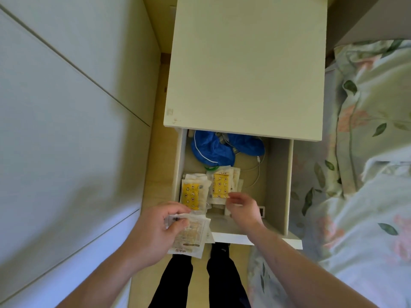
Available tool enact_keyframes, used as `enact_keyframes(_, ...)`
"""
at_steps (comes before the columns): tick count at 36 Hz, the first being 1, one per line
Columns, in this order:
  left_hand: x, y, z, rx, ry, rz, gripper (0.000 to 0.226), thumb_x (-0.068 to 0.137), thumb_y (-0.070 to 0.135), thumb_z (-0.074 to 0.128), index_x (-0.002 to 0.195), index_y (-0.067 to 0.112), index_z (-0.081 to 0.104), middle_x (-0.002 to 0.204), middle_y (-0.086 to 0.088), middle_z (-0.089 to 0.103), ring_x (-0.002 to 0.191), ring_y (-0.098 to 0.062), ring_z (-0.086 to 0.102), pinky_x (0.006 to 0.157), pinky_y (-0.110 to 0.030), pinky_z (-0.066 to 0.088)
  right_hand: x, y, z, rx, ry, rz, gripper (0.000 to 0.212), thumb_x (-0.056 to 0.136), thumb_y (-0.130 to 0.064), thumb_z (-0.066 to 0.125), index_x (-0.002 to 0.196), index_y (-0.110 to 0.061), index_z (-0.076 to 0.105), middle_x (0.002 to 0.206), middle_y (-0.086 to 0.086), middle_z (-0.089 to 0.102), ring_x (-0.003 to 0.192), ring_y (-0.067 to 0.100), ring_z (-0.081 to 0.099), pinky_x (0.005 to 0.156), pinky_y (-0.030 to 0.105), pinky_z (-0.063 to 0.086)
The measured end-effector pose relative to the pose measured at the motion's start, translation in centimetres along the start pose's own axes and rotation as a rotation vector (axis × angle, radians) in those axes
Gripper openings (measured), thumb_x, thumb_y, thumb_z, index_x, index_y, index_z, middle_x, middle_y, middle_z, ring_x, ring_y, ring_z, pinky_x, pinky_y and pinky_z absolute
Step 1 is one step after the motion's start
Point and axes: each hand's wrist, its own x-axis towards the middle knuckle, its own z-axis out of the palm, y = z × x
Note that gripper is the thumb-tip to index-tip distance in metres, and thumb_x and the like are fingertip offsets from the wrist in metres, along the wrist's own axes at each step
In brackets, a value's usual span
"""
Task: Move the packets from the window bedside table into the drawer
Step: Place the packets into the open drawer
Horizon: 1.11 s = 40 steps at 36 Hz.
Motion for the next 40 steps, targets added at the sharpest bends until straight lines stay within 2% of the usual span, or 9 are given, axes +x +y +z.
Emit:
enact_keyframes(2,0.1,0.6,-0.2,-0.024,0.003,-0.015,0.017,0.095,0.018,0.067,0.097,0.033,0.075,0.098,0.032,0.069,0.097,0.009,0.062,0.067,-0.009,0.049,-2.0,-0.7,-0.3,0.081,-0.234,-0.004,0.024,0.092,-0.013,0.070,0.110,-0.029,0.070,0.111,-0.005,0.074,0.103,0.018,0.070,0.092,0.040,0.060)
enact_keyframes(6,0.5,2.0,-0.4,-0.131,0.000,-0.044,0.014,0.097,0.018,0.064,0.091,0.024,0.075,0.088,0.016,0.075,0.086,0.001,0.068,0.060,-0.011,0.049,-5.6,-2.1,-1.2,0.143,-0.696,0.049,0.039,0.090,0.002,0.057,0.121,-0.017,0.071,0.120,0.004,0.074,0.116,0.025,0.067,0.107,0.045,0.050)
enact_keyframes(11,1.6,3.3,-0.1,-0.219,0.028,-0.132,0.015,0.098,0.020,0.061,0.097,0.026,0.075,0.083,0.025,0.073,0.080,0.011,0.066,0.057,-0.006,0.047,-6.7,-2.9,-2.6,0.248,-0.871,0.154,0.051,0.083,-0.008,0.049,0.132,-0.011,0.063,0.130,0.014,0.067,0.124,0.031,0.062,0.109,0.047,0.047)
enact_keyframes(16,2.6,3.0,0.2,-0.189,0.062,-0.185,0.018,0.100,0.026,0.060,0.097,0.035,0.076,0.084,0.024,0.073,0.082,0.007,0.067,0.059,-0.007,0.048,-5.8,-3.5,-3.7,0.248,-0.824,0.123,0.039,0.096,-0.013,0.058,0.135,-0.008,0.060,0.130,0.013,0.068,0.122,0.029,0.064,0.109,0.048,0.048)
enact_keyframes(21,3.2,2.6,0.7,-0.141,0.124,-0.214,0.020,0.101,0.029,0.056,0.095,0.034,0.075,0.073,0.014,0.070,0.058,0.007,0.060,0.051,-0.008,0.043,-4.7,-3.0,-3.5,0.206,-0.643,0.076,0.025,0.099,-0.010,0.061,0.122,-0.004,0.067,0.116,0.010,0.074,0.109,0.025,0.071,0.093,0.039,0.059)
enact_keyframes(29,3.5,0.9,0.0,-0.101,0.187,-0.274,0.019,0.102,0.032,0.055,0.098,0.031,0.073,0.083,0.009,0.074,0.066,-0.007,0.071,0.055,-0.017,0.055,0.4,-0.7,-2.7,0.183,-0.095,0.112,0.018,0.100,-0.016,0.060,0.116,-0.016,0.069,0.103,0.002,0.074,0.095,0.019,0.072,0.075,0.031,0.062)
enact_keyframes(33,3.6,0.2,-0.3,-0.053,0.184,-0.280,0.020,0.102,0.033,0.054,0.096,0.031,0.074,0.083,0.008,0.074,0.070,-0.009,0.072,0.068,-0.031,0.062,2.4,-0.1,-1.7,0.092,-0.032,0.141,0.018,0.102,-0.011,0.053,0.116,-0.019,0.062,0.101,0.001,0.068,0.095,0.022,0.069,0.074,0.033,0.063)
enact_keyframes(37,3.8,-0.2,-0.6,-0.041,0.172,-0.289,0.019,0.101,0.034,0.054,0.103,0.031,0.073,0.090,0.009,0.073,0.081,-0.010,0.072,0.074,-0.036,0.063,3.8,0.2,-0.2,-0.048,-0.021,0.128,0.031,0.100,-0.013,0.051,0.129,-0.021,0.061,0.104,0.001,0.067,0.096,0.022,0.068,0.085,0.040,0.062)
enact_keyframes(40,4.0,-0.5,-0.5,-0.035,0.160,-0.287,0.020,0.101,0.033,0.055,0.101,0.031,0.075,0.093,0.009,0.073,0.087,-0.011,0.072,0.073,-0.037,0.064,4.0,0.3,0.6,-0.128,0.005,0.104,0.037,0.099,-0.017,0.053,0.135,-0.021,0.057,0.113,0.001,0.068,0.098,0.021,0.067,0.087,0.036,0.060)
